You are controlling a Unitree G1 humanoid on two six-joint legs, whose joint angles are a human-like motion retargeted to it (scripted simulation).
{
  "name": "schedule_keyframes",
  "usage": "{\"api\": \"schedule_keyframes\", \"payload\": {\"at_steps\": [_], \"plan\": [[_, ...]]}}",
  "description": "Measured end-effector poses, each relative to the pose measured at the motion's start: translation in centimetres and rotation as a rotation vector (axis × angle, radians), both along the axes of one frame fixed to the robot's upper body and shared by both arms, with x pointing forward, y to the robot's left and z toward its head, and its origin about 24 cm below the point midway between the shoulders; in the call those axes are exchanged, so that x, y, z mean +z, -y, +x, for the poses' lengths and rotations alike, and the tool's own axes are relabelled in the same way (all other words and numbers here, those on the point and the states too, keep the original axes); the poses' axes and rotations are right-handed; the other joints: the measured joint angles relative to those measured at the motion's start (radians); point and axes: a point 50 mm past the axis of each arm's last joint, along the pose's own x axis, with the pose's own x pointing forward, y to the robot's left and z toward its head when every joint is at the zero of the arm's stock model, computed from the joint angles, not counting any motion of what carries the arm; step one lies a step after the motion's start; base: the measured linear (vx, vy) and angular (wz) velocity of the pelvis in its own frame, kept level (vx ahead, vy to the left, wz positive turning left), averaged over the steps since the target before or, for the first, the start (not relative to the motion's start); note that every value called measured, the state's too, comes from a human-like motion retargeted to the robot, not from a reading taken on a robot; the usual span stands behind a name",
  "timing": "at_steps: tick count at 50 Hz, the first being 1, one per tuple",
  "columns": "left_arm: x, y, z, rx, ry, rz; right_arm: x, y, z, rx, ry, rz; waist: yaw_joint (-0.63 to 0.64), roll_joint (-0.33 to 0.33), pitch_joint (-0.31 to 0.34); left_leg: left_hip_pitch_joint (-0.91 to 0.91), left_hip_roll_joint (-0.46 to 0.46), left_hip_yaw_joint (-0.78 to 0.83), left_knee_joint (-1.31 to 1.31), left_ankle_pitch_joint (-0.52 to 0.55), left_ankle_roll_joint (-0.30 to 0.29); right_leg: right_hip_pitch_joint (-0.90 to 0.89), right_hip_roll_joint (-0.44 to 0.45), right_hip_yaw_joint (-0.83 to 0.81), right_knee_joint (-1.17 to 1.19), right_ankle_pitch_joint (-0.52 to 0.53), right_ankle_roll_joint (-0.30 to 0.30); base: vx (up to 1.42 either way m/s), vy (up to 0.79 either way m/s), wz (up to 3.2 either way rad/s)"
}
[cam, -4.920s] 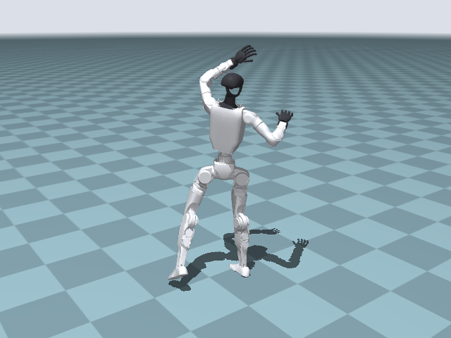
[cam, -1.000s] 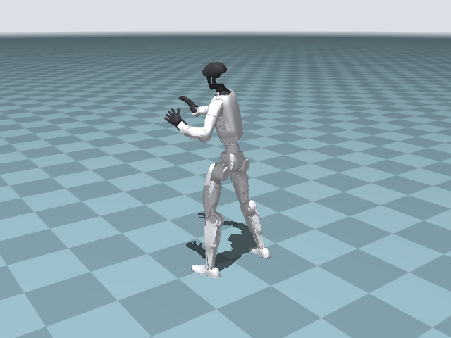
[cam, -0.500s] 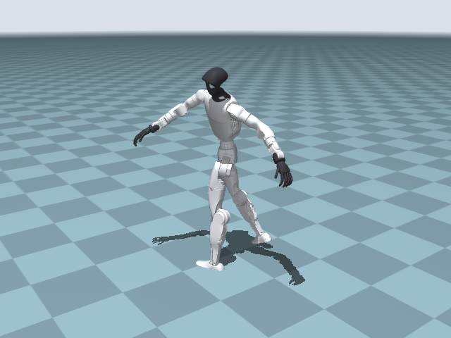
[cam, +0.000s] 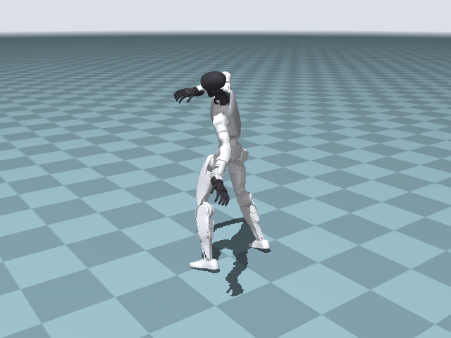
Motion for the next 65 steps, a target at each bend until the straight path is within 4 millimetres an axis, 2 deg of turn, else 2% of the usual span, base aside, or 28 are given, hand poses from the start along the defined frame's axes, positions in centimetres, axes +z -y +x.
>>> {"api": "schedule_keyframes", "payload": {"at_steps": [2,3,5,6,8,9,11,13,14,16,18,19,20,22,26,31,37,40,43,48,51,56,57,61,65], "plan": [[-6.6,1.8,5.4,-0.124,0.071,-0.163,0.0,1.0,-0.1,-0.054,-0.001,0.007,-0.103,0.000,-0.046,0.008,0.023,0.039,0.065,0.022,0.008,0.023,0.017,0.065,-0.037,-0.018,-0.007,-0.18,-0.33,-1.80],[-8.9,3.1,8.8,-0.211,0.091,-0.216,-0.1,1.8,-0.1,-0.099,-0.004,0.018,-0.155,0.000,-0.066,0.011,0.032,0.045,0.098,0.038,0.010,0.039,0.027,0.095,-0.057,-0.022,-0.012,-0.17,-0.33,-1.60],[-11.3,7.0,16.7,-0.452,0.088,-0.277,-0.5,3.9,0.3,-0.218,-0.032,0.034,-0.251,0.002,-0.106,0.013,0.044,0.041,0.154,0.083,0.016,0.061,0.045,0.156,-0.088,-0.020,-0.019,-0.17,-0.32,-1.51],[-11.5,9.5,20.9,-0.604,0.068,-0.282,-0.6,5.2,0.3,-0.280,-0.034,0.039,-0.295,0.024,-0.113,0.023,0.056,0.022,0.181,0.103,0.009,0.086,0.065,0.182,-0.107,-0.010,-0.024,-0.17,-0.29,-1.42],[-10.0,15.1,28.4,-0.926,0.037,-0.239,-0.7,7.5,0.0,-0.391,-0.039,0.047,-0.385,0.066,-0.137,0.049,0.071,-0.011,0.218,0.152,-0.005,0.124,0.097,0.237,-0.137,0.013,-0.029,-0.16,-0.26,-1.49],[-8.2,18.3,31.8,-1.091,0.031,-0.184,-0.8,8.5,-0.3,-0.439,-0.040,0.058,-0.426,0.085,-0.152,0.062,0.073,-0.023,0.225,0.179,-0.011,0.133,0.109,0.268,-0.147,0.025,-0.028,-0.14,-0.23,-1.67],[-2.8,24.9,37.0,-1.411,0.038,-0.010,-1.0,10.3,-0.9,-0.524,-0.036,0.097,-0.506,0.124,-0.185,0.089,0.071,-0.041,0.225,0.236,-0.025,0.137,0.126,0.330,-0.162,0.046,-0.023,-0.12,-0.20,-1.77],[3.8,31.3,39.5,-1.684,0.060,0.235,-1.2,11.7,-1.5,-0.591,-0.027,0.156,-0.586,0.162,-0.220,0.113,0.063,-0.051,0.212,0.290,-0.043,0.131,0.134,0.392,-0.180,0.064,-0.015,-0.11,-0.15,-1.79],[7.2,34.3,39.8,-1.798,0.069,0.374,-1.3,12.4,-1.8,-0.623,-0.025,0.185,-0.626,0.183,-0.236,0.122,0.057,-0.055,0.204,0.315,-0.053,0.124,0.136,0.422,-0.190,0.073,-0.012,-0.10,-0.12,-1.74],[13.4,39.5,38.7,-1.977,0.071,0.664,-1.5,13.8,-2.5,-0.688,-0.027,0.230,-0.704,0.229,-0.265,0.134,0.048,-0.064,0.186,0.357,-0.076,0.106,0.140,0.478,-0.210,0.089,-0.007,-0.09,-0.09,-1.62],[18.2,43.5,36.4,-2.083,0.058,0.943,-1.8,15.3,-3.2,-0.758,-0.033,0.254,-0.778,0.280,-0.291,0.140,0.039,-0.070,0.166,0.390,-0.097,0.078,0.143,0.530,-0.227,0.103,-0.004,-0.07,-0.06,-1.46],[20.0,45.0,35.1,-2.110,0.051,1.067,-2.2,16.0,-3.5,-0.802,-0.049,0.257,-0.808,0.304,-0.310,0.137,0.032,-0.065,0.151,0.406,-0.101,0.052,0.141,0.555,-0.231,0.109,-0.003,-0.06,-0.05,-1.43],[21.5,46.5,33.7,-2.126,0.044,1.185,-2.7,16.8,-3.8,-0.849,-0.072,0.257,-0.836,0.327,-0.331,0.131,0.024,-0.057,0.134,0.424,-0.101,0.021,0.137,0.582,-0.232,0.113,-0.002,-0.06,-0.04,-1.32],[23.8,48.1,31.3,-2.108,0.038,1.384,-3.5,18.0,-4.7,-0.923,-0.087,0.276,-0.894,0.385,-0.349,0.126,0.023,-0.038,0.110,0.435,-0.109,-0.025,0.141,0.619,-0.233,0.122,-0.005,-0.07,-0.01,-1.07],[26.3,49.7,27.7,-2.038,0.000,1.661,-5.3,19.7,-6.4,-1.031,-0.142,0.328,-0.989,0.490,-0.359,0.124,0.036,0.045,0.064,0.434,-0.115,-0.102,0.148,0.673,-0.229,0.133,-0.014,-0.07,0.01,-0.74],[27.4,50.4,24.9,-1.963,-0.084,1.868,-7.9,20.9,-7.6,-1.107,-0.241,0.403,-1.078,0.578,-0.339,0.120,0.053,0.158,0.027,0.414,-0.123,-0.166,0.145,0.691,-0.219,0.130,-0.025,-0.07,0.03,-0.25],[27.3,51.7,23.1,-1.885,-0.143,2.045,-11.2,21.6,-8.4,-1.155,-0.341,0.609,-1.113,0.615,-0.299,0.097,0.055,0.231,0.008,0.363,-0.118,-0.218,0.122,0.653,-0.196,0.106,-0.023,-0.10,0.06,0.26],[26.9,52.1,22.7,-1.863,-0.161,2.095,-11.9,21.8,-8.3,-1.145,-0.352,0.710,-1.110,0.623,-0.286,0.084,0.052,0.255,-0.004,0.315,-0.108,-0.238,0.106,0.620,-0.184,0.093,-0.019,-0.11,0.08,0.60],[26.4,52.3,22.5,-1.878,-0.160,2.123,-12.0,21.7,-7.8,-1.124,-0.292,0.832,-1.095,0.621,-0.276,0.078,0.048,0.295,-0.037,0.262,-0.104,-0.255,0.088,0.581,-0.178,0.088,-0.011,-0.11,0.11,0.79],[25.0,52.5,21.6,-1.882,-0.177,2.215,-13.0,21.3,-6.9,-1.058,-0.233,1.121,-1.065,0.611,-0.267,0.083,0.035,0.396,-0.132,0.168,-0.105,-0.276,0.053,0.496,-0.173,0.085,0.009,-0.11,0.15,1.08],[24.0,52.9,20.4,-1.908,-0.170,2.289,-14.9,21.2,-6.2,-1.026,-0.282,1.323,-1.046,0.607,-0.258,0.086,0.021,0.441,-0.218,0.122,-0.113,-0.285,0.034,0.425,-0.167,0.082,0.019,-0.11,0.19,1.36],[22.0,54.0,18.3,-2.027,-0.087,2.388,-19.8,20.4,-6.6,-1.070,-0.395,1.634,-0.970,0.588,-0.247,0.073,-0.007,0.406,-0.365,0.096,-0.142,-0.283,0.012,0.297,-0.179,0.085,0.020,-0.08,0.20,1.35],[21.7,54.2,17.9,2.034,0.063,-2.369,-20.8,20.0,-6.8,-1.092,-0.417,1.679,-0.947,0.578,-0.247,0.067,-0.016,0.386,-0.387,0.098,-0.146,-0.279,0.003,0.273,-0.185,0.087,0.020,-0.05,0.24,1.24],[20.3,54.2,16.9,2.072,-0.007,-2.231,-24.0,17.2,-6.5,-1.143,-0.520,1.763,-0.837,0.514,-0.241,0.033,-0.069,0.296,-0.436,0.104,-0.144,-0.255,-0.053,0.188,-0.212,0.092,0.020,-0.03,0.25,1.14],[19.0,53.2,17.2,2.214,-0.055,-2.065,-24.4,13.7,-3.8,-1.089,-0.586,1.663,-0.708,0.429,-0.215,-0.003,-0.138,0.215,-0.433,0.093,-0.120,-0.227,-0.127,0.114,-0.215,0.093,0.020,0.01,0.27,1.04]]}}
